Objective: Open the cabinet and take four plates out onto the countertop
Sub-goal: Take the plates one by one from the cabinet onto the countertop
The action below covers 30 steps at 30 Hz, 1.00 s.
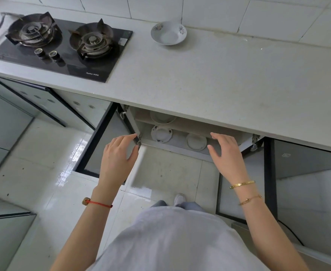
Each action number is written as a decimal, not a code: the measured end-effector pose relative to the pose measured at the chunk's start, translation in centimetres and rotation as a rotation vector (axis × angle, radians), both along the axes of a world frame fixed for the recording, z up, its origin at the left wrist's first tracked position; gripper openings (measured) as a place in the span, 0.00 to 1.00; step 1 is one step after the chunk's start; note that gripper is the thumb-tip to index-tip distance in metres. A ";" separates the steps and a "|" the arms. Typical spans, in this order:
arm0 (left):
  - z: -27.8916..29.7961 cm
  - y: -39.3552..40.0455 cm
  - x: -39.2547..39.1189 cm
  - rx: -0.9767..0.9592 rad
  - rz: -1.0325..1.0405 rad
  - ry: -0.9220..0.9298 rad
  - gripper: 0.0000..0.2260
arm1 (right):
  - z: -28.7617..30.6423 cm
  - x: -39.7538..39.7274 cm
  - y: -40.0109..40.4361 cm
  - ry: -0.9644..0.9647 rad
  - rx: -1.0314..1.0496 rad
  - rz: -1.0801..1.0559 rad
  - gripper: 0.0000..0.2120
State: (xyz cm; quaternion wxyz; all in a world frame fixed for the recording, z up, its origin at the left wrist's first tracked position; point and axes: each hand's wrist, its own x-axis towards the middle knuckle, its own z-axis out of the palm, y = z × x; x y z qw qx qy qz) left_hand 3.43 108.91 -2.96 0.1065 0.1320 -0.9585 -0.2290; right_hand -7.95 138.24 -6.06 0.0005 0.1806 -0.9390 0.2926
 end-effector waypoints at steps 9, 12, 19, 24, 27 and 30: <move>-0.4 -2.4 1.5 0.006 -0.031 -0.009 0.13 | -0.8 2.1 -3.0 -0.003 -0.014 -0.033 0.17; -1.1 -3.2 1.4 0.006 -0.046 -0.039 0.13 | -1.9 2.2 -3.8 -0.030 -0.013 -0.037 0.17; -4.9 -4.9 -2.4 0.024 -0.041 -0.072 0.14 | -6.0 -0.7 -6.1 -0.088 -0.001 -0.029 0.16; -11.8 -6.2 -7.4 0.024 -0.015 -0.063 0.14 | -12.8 -5.2 -7.6 -0.125 0.017 -0.017 0.16; -17.3 -6.6 -10.4 0.023 -0.002 -0.070 0.15 | -17.9 -7.8 -8.2 -0.130 0.037 -0.013 0.17; -23.7 -7.2 -13.4 0.010 0.004 -0.073 0.15 | -23.8 -10.8 -8.7 -0.129 0.043 -0.012 0.17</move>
